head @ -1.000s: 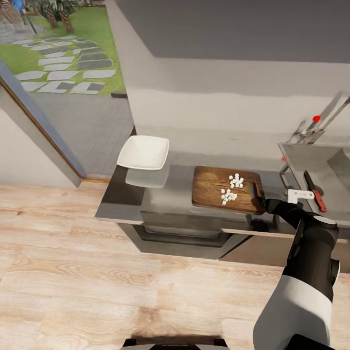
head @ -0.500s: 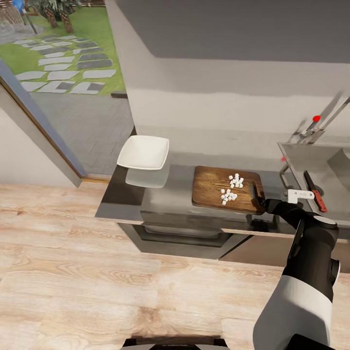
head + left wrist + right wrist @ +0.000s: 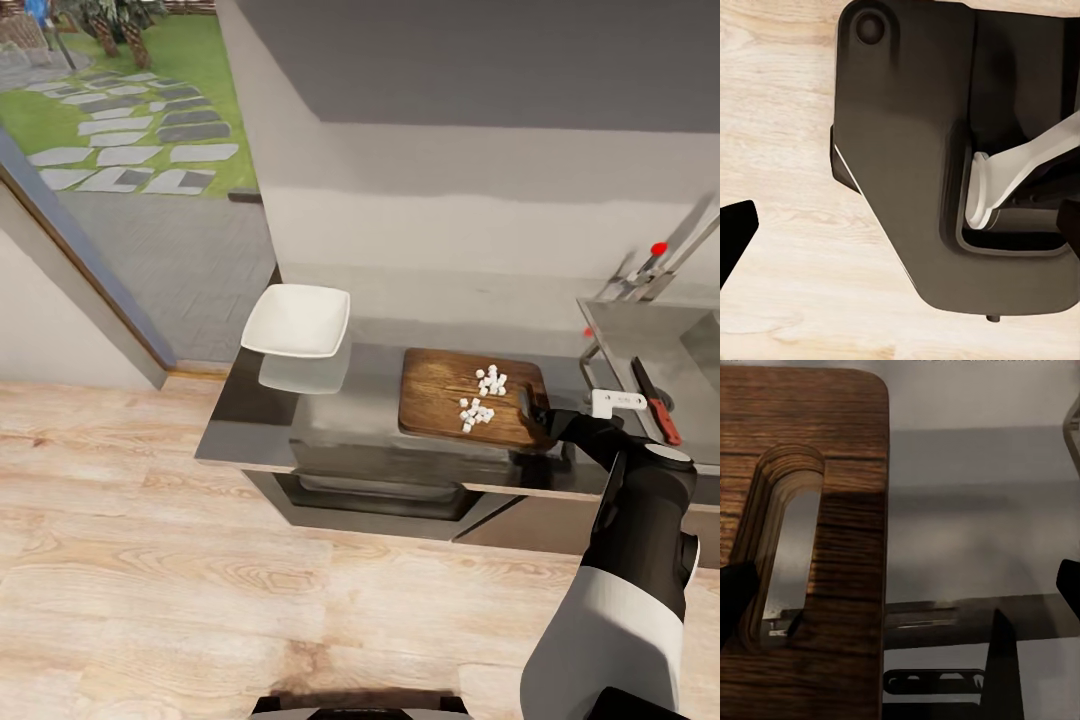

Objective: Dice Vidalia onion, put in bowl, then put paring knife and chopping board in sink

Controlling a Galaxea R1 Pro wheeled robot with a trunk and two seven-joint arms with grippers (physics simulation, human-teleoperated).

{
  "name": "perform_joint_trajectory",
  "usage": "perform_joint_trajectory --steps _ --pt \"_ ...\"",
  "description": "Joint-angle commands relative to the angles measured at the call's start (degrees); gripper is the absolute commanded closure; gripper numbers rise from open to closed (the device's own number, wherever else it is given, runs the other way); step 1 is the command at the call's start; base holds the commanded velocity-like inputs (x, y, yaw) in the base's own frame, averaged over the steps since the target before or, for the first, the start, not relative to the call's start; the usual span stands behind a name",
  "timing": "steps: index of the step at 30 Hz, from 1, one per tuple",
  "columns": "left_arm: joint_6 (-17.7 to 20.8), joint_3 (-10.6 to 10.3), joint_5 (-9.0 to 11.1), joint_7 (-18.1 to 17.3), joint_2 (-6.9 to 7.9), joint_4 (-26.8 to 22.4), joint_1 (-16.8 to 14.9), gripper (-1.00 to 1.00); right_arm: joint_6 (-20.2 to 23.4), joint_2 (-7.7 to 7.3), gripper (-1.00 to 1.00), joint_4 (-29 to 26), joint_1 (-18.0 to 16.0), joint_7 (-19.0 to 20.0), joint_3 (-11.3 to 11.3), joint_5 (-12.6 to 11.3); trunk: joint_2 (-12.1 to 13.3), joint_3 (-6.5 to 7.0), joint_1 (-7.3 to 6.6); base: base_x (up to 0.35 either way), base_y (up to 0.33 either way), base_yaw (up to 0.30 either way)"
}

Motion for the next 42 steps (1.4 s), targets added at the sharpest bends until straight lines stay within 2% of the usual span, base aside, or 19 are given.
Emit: perform_joint_trajectory --steps 1,9,22,33,42 --pt "0.0 0.31 0.12 -0.45 -0.06 -0.09 0.04 -1.0 0.04 0.05 -1.0 -0.08 -0.08 0.59 -0.13 0.57 -0.1 -0.08 0.04 0.006 0.002 0.0" --pt "0.02 0.31 0.12 -0.45 -0.06 -0.09 0.04 -1.0 0.04 0.05 -1.0 -0.08 -0.08 0.59 -0.13 0.57 -0.1 -0.08 0.04 0.012 0.001 0.0" --pt "0.02 0.3 0.13 -0.45 -0.06 -0.09 0.04 -1.0 0.04 0.05 -1.0 -0.08 -0.08 0.59 -0.13 0.57 -0.1 -0.08 0.04 0.158 0.0 0.0" --pt "0.02 0.31 0.15 -0.45 -0.06 -0.07 0.04 -1.0 0.04 0.05 -1.0 -0.08 -0.08 0.59 -0.13 0.57 -0.1 -0.08 0.04 0.007 0.0 0.0" --pt "-0.02 0.28 0.12 -0.45 -0.06 -0.07 0.04 -1.0 0.04 0.05 -1.0 -0.08 -0.08 0.59 -0.13 0.57 -0.1 -0.08 0.04 -0.111 -0.014 0.0"
